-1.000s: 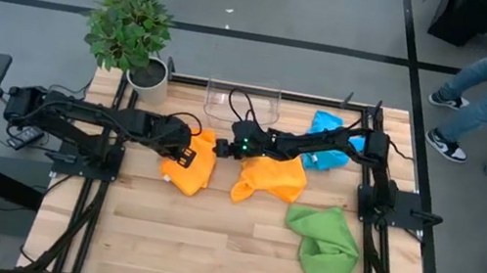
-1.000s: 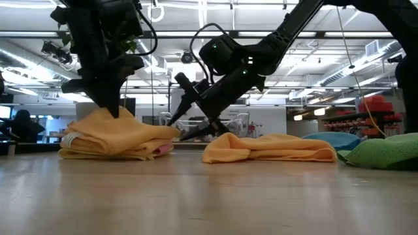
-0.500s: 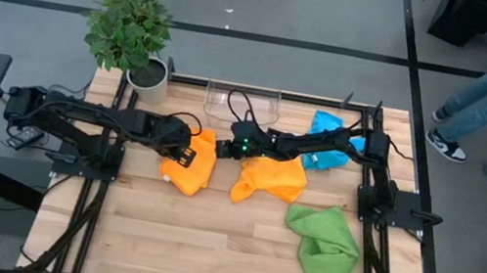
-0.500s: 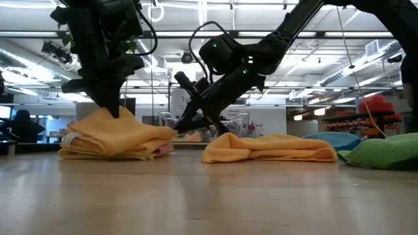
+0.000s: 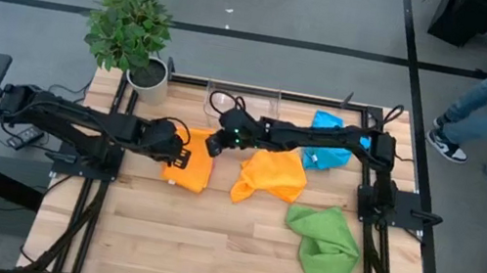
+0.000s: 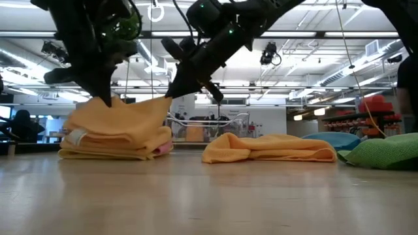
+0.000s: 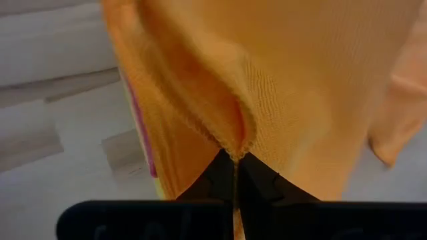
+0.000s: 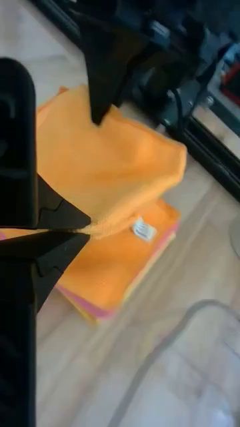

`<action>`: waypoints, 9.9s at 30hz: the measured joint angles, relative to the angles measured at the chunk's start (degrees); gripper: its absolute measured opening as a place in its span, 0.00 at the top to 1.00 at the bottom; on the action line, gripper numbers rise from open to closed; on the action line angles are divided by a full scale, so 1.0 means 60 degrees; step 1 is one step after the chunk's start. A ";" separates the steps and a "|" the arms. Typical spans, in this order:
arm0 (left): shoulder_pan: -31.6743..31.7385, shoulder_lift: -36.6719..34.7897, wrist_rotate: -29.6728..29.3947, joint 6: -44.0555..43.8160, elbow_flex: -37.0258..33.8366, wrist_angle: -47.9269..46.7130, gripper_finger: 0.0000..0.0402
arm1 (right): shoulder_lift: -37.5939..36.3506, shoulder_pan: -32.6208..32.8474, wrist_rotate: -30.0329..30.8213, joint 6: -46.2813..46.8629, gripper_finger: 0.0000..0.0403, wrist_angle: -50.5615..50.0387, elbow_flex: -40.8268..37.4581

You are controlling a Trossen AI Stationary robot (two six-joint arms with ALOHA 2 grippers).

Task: Fold microfiber towels
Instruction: Stack the bottom folded orange microfiber cloth on top of the folded orange microfiber cloth, then fold the green microfiber cloth

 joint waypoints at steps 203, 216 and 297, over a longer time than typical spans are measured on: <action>-0.3679 0.6834 0.0446 1.0106 0.4429 0.8325 0.44 | -0.5707 0.6287 0.0035 0.0975 1.00 -0.6933 -0.0091; -0.4010 0.7371 0.0663 0.8976 0.4426 0.8204 0.46 | -0.5707 0.5775 0.0038 0.0793 1.00 -0.7030 -0.0091; -0.3547 0.6778 0.3435 0.7231 0.6120 0.1290 0.98 | -0.4468 0.8527 0.0116 0.6703 1.00 -0.2909 -0.6410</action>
